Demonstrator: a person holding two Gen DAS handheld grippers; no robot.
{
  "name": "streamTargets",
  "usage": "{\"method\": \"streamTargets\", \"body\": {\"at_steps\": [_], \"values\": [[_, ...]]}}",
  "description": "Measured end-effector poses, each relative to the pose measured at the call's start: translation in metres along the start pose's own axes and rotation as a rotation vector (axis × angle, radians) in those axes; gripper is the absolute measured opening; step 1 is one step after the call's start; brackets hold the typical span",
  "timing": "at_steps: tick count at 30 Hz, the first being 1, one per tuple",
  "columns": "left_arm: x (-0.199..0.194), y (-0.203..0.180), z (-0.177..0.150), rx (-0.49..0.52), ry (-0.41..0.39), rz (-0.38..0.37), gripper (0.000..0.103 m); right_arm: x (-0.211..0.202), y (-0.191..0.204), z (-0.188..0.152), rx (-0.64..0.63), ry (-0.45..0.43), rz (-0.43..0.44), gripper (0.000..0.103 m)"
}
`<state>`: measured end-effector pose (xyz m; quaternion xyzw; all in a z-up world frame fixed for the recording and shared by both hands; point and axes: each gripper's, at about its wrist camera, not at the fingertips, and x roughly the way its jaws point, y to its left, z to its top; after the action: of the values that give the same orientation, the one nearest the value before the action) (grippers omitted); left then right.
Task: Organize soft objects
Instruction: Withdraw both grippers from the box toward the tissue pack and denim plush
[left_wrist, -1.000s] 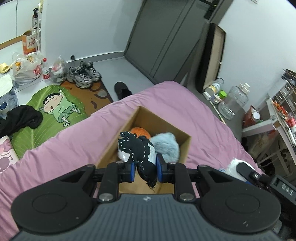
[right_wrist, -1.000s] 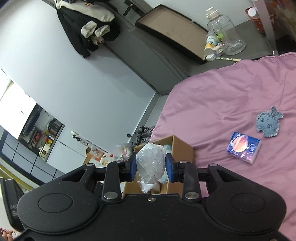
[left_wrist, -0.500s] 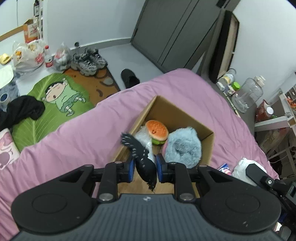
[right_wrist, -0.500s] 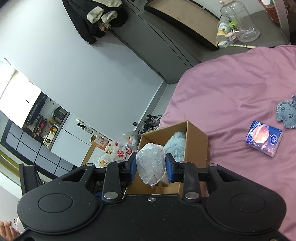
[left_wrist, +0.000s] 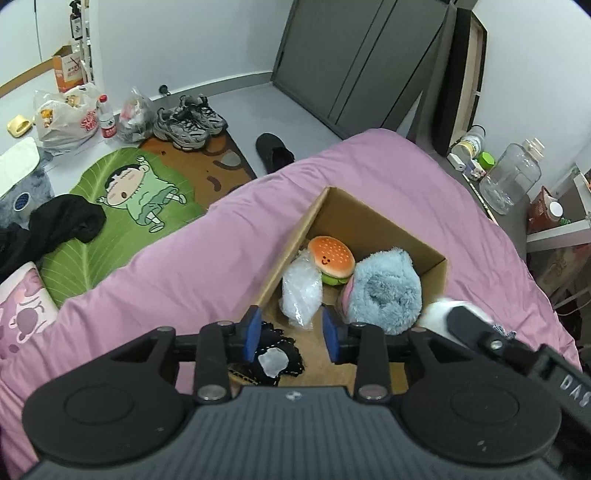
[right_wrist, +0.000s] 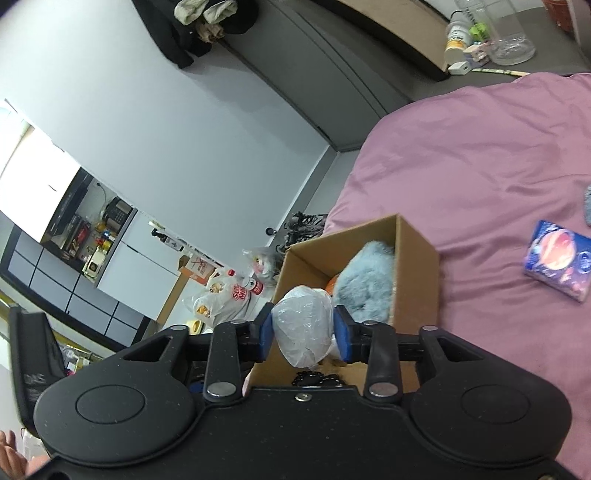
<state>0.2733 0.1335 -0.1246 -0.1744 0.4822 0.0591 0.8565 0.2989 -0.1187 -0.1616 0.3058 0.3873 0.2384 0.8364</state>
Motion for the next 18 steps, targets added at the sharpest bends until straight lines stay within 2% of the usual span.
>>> {"method": "streamTargets", "body": {"at_steps": [1, 3, 5, 11, 14, 18], "values": [[-0.002, -0.001, 0.0, -0.001, -0.002, 0.001, 0.042, -0.001, -0.001, -0.001, 0.009, 0.007, 0.0, 0.06], [-0.008, -0.007, 0.0, 0.014, -0.016, 0.002, 0.047, -0.007, -0.002, 0.0, 0.021, 0.001, -0.014, 0.061], [-0.012, -0.016, -0.003, 0.044, -0.028, 0.009, 0.057, -0.019, -0.003, 0.003, 0.023, -0.016, -0.027, 0.063], [-0.028, -0.046, -0.017, 0.11, -0.041, -0.004, 0.073, -0.064, -0.012, 0.013, 0.037, -0.082, -0.102, 0.076], [-0.036, -0.061, -0.024, 0.124, -0.057, -0.008, 0.076, -0.083, -0.025, 0.019, 0.058, -0.081, -0.17, 0.08], [-0.042, -0.078, -0.033, 0.117, -0.045, -0.039, 0.078, -0.106, -0.057, 0.024, 0.123, -0.073, -0.203, 0.081]]}}
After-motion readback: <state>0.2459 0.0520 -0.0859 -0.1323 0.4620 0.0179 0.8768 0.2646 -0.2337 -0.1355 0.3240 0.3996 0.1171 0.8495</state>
